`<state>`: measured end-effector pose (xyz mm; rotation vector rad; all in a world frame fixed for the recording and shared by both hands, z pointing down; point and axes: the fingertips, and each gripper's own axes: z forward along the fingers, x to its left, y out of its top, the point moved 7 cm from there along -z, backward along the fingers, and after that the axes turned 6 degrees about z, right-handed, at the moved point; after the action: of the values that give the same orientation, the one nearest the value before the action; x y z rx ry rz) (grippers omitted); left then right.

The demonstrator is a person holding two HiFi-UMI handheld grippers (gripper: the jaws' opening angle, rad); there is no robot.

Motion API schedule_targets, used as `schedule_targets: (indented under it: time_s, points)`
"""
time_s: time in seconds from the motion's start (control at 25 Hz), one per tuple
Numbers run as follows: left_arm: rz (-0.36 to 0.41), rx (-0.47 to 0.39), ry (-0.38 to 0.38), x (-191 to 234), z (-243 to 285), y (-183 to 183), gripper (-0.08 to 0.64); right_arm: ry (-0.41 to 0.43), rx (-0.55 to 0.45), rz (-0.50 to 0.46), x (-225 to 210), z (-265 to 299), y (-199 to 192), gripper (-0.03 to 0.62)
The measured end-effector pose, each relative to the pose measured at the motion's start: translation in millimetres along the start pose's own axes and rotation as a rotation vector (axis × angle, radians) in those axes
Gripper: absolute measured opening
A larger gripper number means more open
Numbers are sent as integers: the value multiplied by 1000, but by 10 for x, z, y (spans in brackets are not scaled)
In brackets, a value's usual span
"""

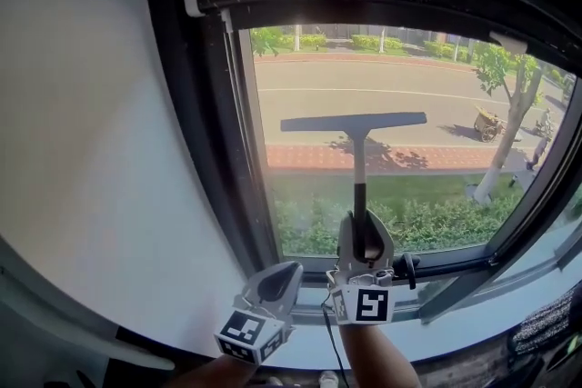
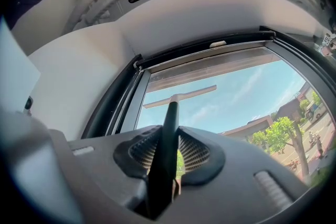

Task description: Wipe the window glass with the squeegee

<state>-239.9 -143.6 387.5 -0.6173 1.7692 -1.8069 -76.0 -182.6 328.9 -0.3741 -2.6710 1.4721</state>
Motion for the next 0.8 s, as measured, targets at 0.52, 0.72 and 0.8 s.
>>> schedule_targets:
  time_s: [0.52,0.72,0.8]
  points:
    - [-25,34,-35,-93,-34,-192,5,-49,96,28,10,-356,-276,101]
    - [-23,50,-60,-129,-14,-264,5,-73,119,30,0,-491,-390,101]
    - [-25,62,-75,-154,-4,-311,5,-81,136,23,-12,-552,-450,101]
